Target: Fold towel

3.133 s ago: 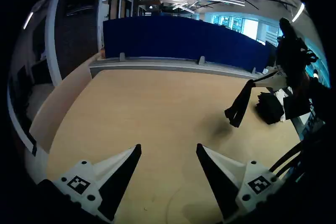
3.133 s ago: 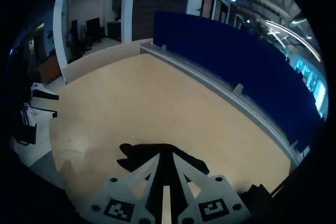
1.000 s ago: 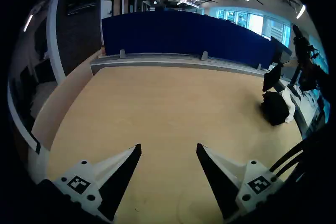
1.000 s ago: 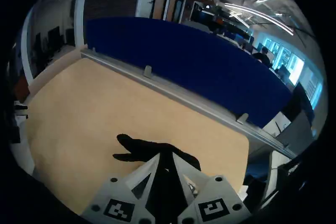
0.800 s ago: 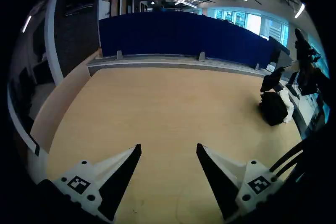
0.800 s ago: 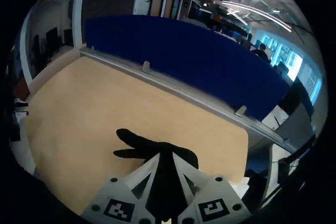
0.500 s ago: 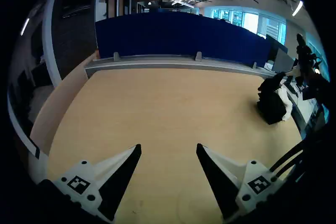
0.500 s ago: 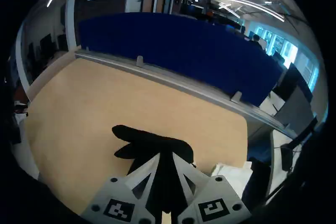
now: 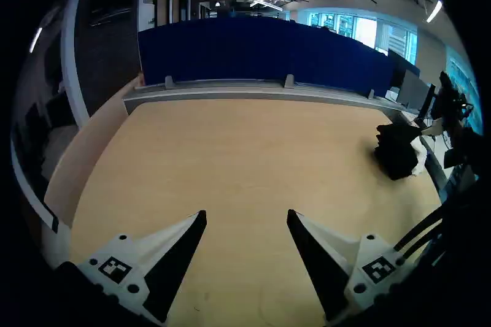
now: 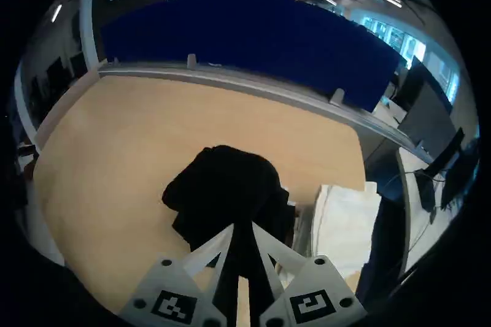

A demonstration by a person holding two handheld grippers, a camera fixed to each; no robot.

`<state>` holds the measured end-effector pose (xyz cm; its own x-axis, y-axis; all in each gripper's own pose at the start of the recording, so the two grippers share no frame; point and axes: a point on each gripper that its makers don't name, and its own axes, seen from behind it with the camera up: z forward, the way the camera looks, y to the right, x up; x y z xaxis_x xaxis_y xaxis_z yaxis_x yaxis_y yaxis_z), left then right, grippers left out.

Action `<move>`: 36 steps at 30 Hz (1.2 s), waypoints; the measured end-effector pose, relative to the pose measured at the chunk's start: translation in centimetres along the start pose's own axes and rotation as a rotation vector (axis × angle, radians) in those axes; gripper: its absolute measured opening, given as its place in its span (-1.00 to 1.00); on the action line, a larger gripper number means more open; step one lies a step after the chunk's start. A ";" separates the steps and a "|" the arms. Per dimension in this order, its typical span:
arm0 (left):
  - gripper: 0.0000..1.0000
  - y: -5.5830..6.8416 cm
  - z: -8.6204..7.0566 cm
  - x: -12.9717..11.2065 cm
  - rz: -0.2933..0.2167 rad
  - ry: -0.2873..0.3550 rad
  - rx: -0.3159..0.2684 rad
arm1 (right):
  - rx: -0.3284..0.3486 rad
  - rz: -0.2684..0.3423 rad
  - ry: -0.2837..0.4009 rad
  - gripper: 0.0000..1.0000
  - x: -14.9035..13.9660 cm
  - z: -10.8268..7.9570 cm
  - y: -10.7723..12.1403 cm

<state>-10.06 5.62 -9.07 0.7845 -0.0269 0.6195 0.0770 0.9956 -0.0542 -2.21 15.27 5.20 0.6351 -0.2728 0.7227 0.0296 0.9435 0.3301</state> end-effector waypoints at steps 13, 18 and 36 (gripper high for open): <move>0.95 0.7 -0.1 0.4 0.022 -0.001 -0.005 | -0.049 0.075 -0.112 -0.88 -7.6 1.9 0.6; 0.96 0.8 -0.2 0.5 0.028 -0.001 -0.002 | -0.082 0.116 -0.136 -0.88 -9.2 2.9 1.1; 0.96 1.0 -0.1 0.8 0.039 -0.003 0.002 | -0.111 0.170 -0.086 -0.29 -9.6 3.3 1.1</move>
<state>-9.27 6.54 -8.74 0.7848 0.0118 0.6196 0.0457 0.9960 -0.0768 -10.83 18.28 0.59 0.5702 -0.1184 0.8130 0.0157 0.9910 0.1333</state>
